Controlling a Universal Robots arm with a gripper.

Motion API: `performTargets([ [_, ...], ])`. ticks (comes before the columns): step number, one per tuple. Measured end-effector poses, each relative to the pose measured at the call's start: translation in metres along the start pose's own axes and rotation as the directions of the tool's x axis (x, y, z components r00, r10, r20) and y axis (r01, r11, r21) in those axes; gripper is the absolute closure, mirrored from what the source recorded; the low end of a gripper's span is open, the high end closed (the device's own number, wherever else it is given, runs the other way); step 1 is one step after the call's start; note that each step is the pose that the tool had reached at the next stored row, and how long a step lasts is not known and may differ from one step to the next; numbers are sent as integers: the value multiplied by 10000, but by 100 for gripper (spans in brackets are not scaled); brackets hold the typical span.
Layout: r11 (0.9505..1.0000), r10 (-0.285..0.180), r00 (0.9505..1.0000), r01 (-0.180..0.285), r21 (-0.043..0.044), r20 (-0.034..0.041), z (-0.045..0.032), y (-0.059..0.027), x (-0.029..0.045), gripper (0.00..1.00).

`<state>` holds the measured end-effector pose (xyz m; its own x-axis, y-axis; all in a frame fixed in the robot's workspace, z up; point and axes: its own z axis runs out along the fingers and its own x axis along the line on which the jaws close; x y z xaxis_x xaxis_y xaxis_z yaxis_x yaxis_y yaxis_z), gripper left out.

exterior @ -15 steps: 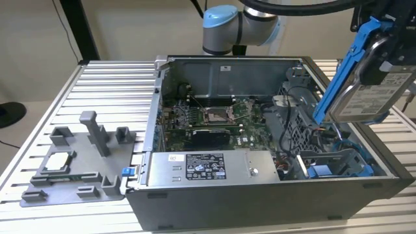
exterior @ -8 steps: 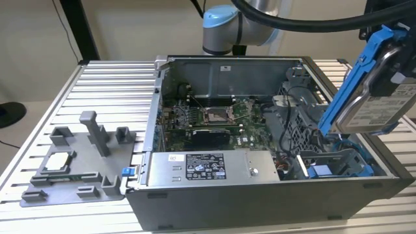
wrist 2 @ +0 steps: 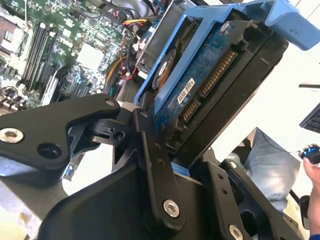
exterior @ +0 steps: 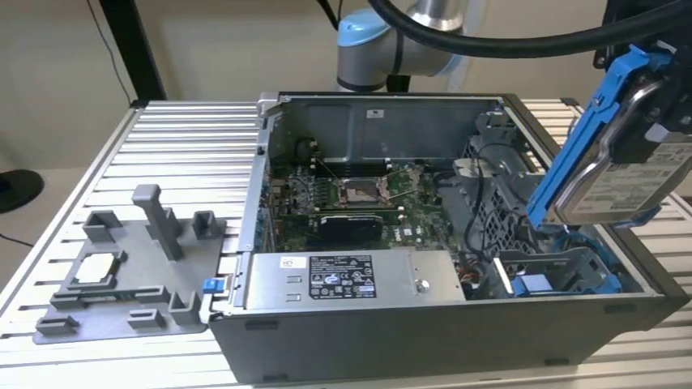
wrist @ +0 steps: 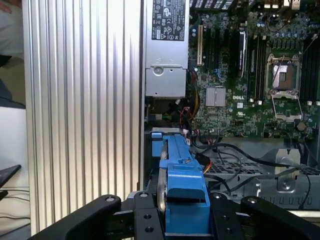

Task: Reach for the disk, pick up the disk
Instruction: 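Pick up the disk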

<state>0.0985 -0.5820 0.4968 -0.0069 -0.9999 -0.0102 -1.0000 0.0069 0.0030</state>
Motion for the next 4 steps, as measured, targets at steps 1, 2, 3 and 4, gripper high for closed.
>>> performTargets([
  [1, 10000, 2, 10000, -2, 0, 1, 0, 2, 0, 100],
  [2, 10000, 2, 10000, -2, 0, 0, 0, 2, 0, 100],
  [3, 10000, 2, 10000, -2, 0, 1, 0, 2, 0, 100],
  [4, 10000, 2, 10000, -2, 0, 1, 0, 3, 0, 100],
])
